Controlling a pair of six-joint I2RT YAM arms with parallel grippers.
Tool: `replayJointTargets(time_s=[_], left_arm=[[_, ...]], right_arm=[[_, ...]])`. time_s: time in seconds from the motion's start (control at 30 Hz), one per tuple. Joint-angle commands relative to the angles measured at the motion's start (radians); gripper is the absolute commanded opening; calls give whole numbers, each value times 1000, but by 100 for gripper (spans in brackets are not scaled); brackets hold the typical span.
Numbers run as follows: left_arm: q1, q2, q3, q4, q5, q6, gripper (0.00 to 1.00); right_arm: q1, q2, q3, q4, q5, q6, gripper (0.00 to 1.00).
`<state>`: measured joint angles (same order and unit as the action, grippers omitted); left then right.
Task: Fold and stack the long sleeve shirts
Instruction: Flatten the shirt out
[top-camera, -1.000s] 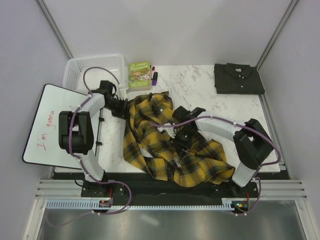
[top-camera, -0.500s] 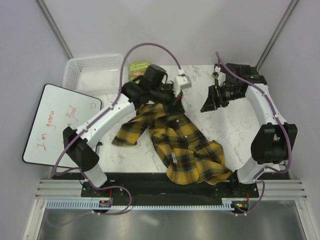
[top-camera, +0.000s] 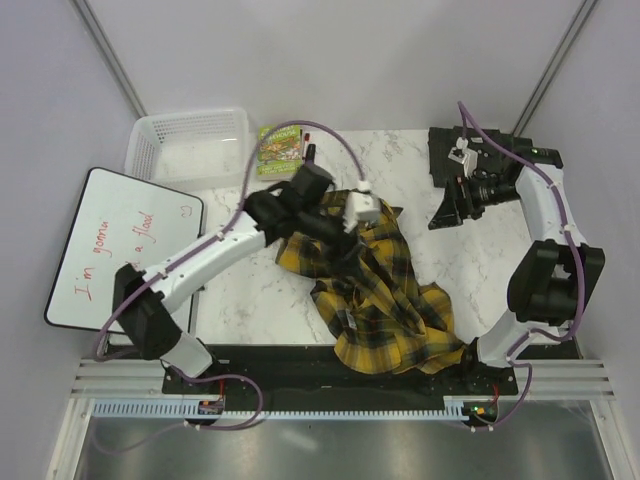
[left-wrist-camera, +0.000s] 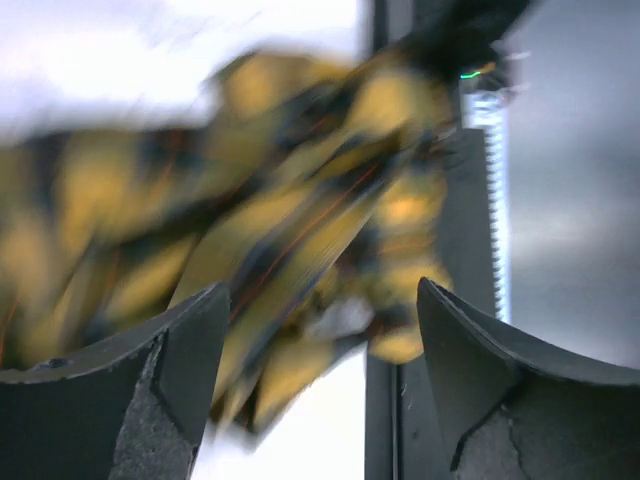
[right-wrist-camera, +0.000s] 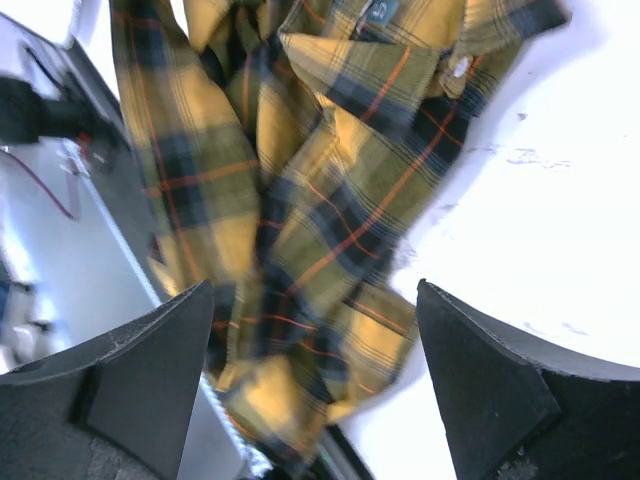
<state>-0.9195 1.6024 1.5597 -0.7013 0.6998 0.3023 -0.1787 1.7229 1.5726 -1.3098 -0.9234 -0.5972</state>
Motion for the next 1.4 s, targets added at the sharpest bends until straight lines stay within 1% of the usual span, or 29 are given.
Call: replayJointTargets(time_s=[0.0,0.03,0.07,0.13,0.17,0.23,0.27,0.33,0.37,0.43,0.47,0.57,0.67,0.7,0.77,0.8,0.87,0.97,1.0,1.1,1.13,1.2,1.23,1.27,1.3,1.33,1.37], left_arm=[[363,-211,-232,29,73,33,85],[404,-232,-289,29,31,58,85],[469,-237,-315,42,0,85,85],[522,-222,-378,55,-38,125,86],[551,-216,-395,57,-54,142,86],[567,-207,-449,91,-81,184,88],[568,-202,-466,109,-94,192,88],[571,-190,-504,172,-134,196,90],[573,-164,-507,189,-147,190,90],[573,-131,-500,207,-157,178,89],[574,-118,-497,210,-158,170,88],[579,-67,-483,210,-158,143,80],[600,-18,-445,186,-140,112,49],[608,-7,-419,181,-110,103,32],[617,16,-392,169,-92,77,16],[616,22,-373,166,-82,74,10],[616,30,-360,160,-76,64,9],[617,33,-343,157,-75,58,7],[619,36,-337,148,-74,57,7],[627,37,-336,143,-77,54,4],[631,37,-333,143,-77,51,3],[656,40,-294,144,-77,35,2],[668,50,-265,148,-68,14,2],[691,88,-229,149,-47,-9,2],[696,117,-128,148,-7,-62,2],[693,148,-68,145,10,-90,2],[685,189,63,146,26,-121,2]], right_arm=[[59,-135,-32,-147,63,-223,89],[91,-147,-43,-143,80,-252,88],[166,-160,-71,-138,112,-251,85],[260,-180,-115,-122,139,-236,82],[336,-187,-134,-114,146,-227,81],[401,-210,-170,-60,190,-196,81],[460,-220,-207,-39,210,-162,82],[513,-243,-259,3,251,-135,84],[571,-250,-276,15,261,-109,86],[631,-269,-325,44,294,-87,88],[687,-273,-339,50,308,-81,89],[778,-290,-394,78,345,-59,91],[856,-302,-442,124,400,-24,91],[872,-302,-448,132,409,-20,91],[910,-298,-451,142,426,-3,88],[924,-299,-453,153,440,10,87],[959,-292,-471,197,512,52,83],[972,-257,-488,247,592,94,77],[972,-244,-494,259,647,105,76],[972,-221,-503,291,714,129,63],[973,-221,-508,311,730,134,46],[972,-236,-497,313,751,134,28],[973,-247,-462,308,744,134,9],[961,-275,-433,297,724,122,0],[949,-295,-398,290,694,120,0],[934,-313,-317,288,646,117,0],[889,-339,-271,291,615,113,0]])
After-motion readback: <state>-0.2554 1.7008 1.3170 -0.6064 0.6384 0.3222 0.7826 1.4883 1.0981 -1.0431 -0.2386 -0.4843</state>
